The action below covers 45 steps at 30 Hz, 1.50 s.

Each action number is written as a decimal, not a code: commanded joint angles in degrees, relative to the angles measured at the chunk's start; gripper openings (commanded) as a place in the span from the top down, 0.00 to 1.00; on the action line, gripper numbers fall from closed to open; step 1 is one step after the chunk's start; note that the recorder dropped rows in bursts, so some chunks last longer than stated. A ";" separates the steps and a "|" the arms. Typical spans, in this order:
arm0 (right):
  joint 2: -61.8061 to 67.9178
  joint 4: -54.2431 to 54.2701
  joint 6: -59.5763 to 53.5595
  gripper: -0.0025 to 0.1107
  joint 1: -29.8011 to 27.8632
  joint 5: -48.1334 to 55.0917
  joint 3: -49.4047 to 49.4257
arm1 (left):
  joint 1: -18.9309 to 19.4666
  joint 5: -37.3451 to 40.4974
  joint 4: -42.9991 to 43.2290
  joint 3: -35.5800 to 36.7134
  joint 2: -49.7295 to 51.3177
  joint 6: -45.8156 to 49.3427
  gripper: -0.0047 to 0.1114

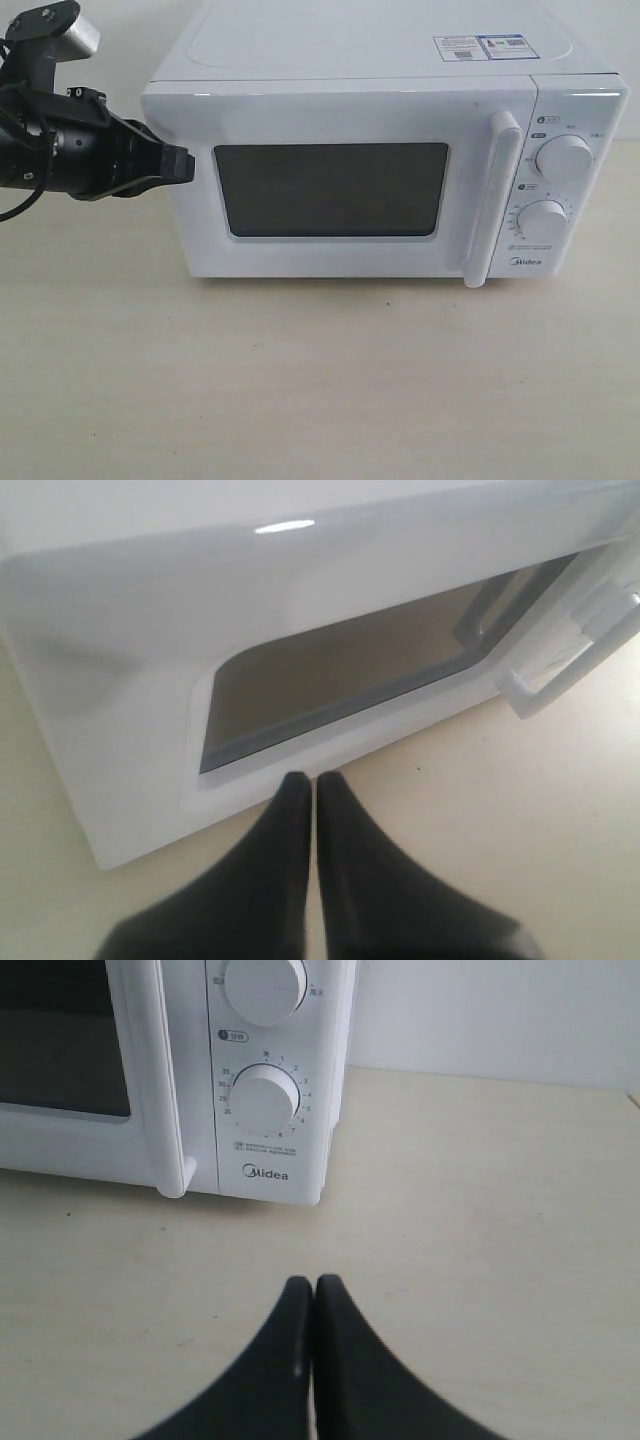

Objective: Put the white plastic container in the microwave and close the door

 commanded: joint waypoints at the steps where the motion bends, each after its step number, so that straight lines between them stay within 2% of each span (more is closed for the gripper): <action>1: -0.29 -0.05 -0.12 0.98 -0.17 -0.28 -0.02 | 0.03 -0.07 -0.46 0.18 -0.07 0.28 0.92; 10: -0.29 -0.07 -0.01 0.98 -0.17 -0.28 -0.02 | 0.03 -1.72 0.71 0.18 -1.68 0.28 0.92; 14: -0.29 -0.07 -0.01 0.98 -0.17 -0.28 -0.02 | 0.03 -4.00 6.55 0.55 -7.90 2.04 0.92; 19: -0.29 -0.07 -0.01 0.98 -0.17 -0.28 -0.02 | 0.03 -14.38 4.11 5.09 -20.91 2.04 0.92; 26: -0.29 -0.07 -0.01 0.98 -0.17 -0.28 -0.02 | 1.09 -26.58 4.09 22.80 -44.95 2.04 0.92; 30: -0.29 -0.07 -0.01 0.98 -0.17 -0.28 -0.02 | 5.08 -27.16 3.97 34.38 -60.61 1.48 0.92; 34: -0.29 -0.07 -0.01 0.98 -0.17 -0.28 -0.02 | 7.93 -28.94 3.97 41.44 -74.88 -1.99 0.92; 36: -0.29 -0.07 -0.01 0.98 -0.17 -0.28 -0.02 | 8.09 -30.37 3.97 42.47 -79.67 -4.73 0.92; 38: -0.29 -0.07 -0.01 0.98 -0.17 -0.16 -0.02 | 8.09 -32.29 3.97 42.04 -79.67 -9.04 0.92; 41: -0.29 0.16 -0.01 0.98 -0.17 -0.67 -0.02 | 8.09 -33.34 3.97 41.11 -78.55 -20.86 0.92; 45: -0.29 0.16 -0.01 0.98 -0.17 -0.67 -0.02 | 8.09 -29.69 3.76 41.02 -78.28 -48.49 0.92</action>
